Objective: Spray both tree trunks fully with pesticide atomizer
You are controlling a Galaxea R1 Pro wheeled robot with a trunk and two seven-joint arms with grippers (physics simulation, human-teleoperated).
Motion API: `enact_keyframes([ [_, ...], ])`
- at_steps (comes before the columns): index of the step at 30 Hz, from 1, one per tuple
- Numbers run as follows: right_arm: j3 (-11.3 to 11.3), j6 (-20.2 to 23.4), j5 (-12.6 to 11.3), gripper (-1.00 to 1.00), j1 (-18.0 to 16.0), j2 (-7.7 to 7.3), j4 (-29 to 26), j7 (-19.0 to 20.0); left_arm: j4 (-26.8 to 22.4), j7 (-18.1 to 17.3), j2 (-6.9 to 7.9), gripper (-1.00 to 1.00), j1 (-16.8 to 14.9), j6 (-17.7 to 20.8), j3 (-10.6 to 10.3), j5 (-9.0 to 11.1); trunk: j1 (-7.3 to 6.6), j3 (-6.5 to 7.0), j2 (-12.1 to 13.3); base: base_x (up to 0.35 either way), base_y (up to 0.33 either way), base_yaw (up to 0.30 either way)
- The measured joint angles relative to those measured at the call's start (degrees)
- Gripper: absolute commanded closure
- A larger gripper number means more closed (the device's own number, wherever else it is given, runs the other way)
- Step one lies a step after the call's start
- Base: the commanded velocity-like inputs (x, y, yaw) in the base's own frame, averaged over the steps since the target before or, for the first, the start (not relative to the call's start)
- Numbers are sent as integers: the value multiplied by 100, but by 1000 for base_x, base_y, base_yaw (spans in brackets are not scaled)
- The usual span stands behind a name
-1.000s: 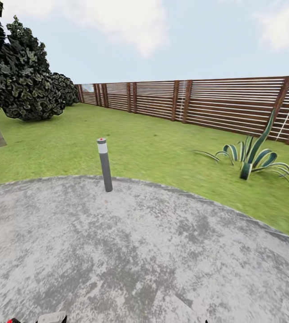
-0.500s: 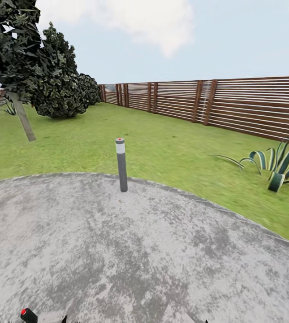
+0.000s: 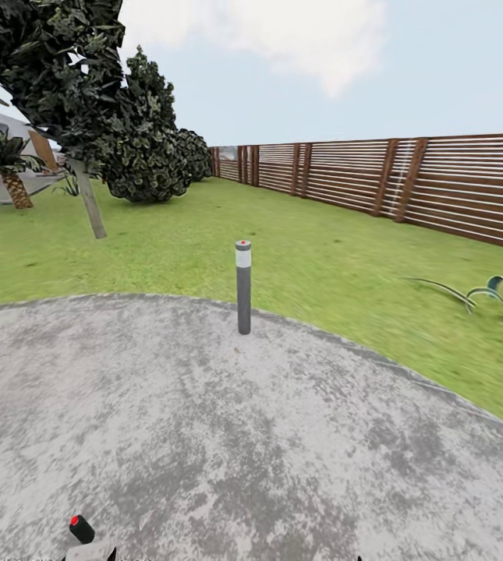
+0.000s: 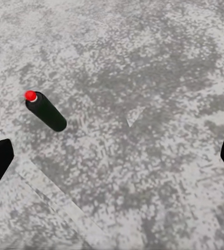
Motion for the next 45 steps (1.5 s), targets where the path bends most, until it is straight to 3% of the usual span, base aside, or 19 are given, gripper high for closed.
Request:
enact_keyframes([
  [27,0,0,0,-100,0,0,0,0,0,0,-2,-100,0,-9,-1,0,1,0,0,19,0,279],
  [45,-1,1,0,-100,0,0,-2,0,-7,0,-1,-100,0,-7,0,0,-2,0,0,217,-140,279],
])
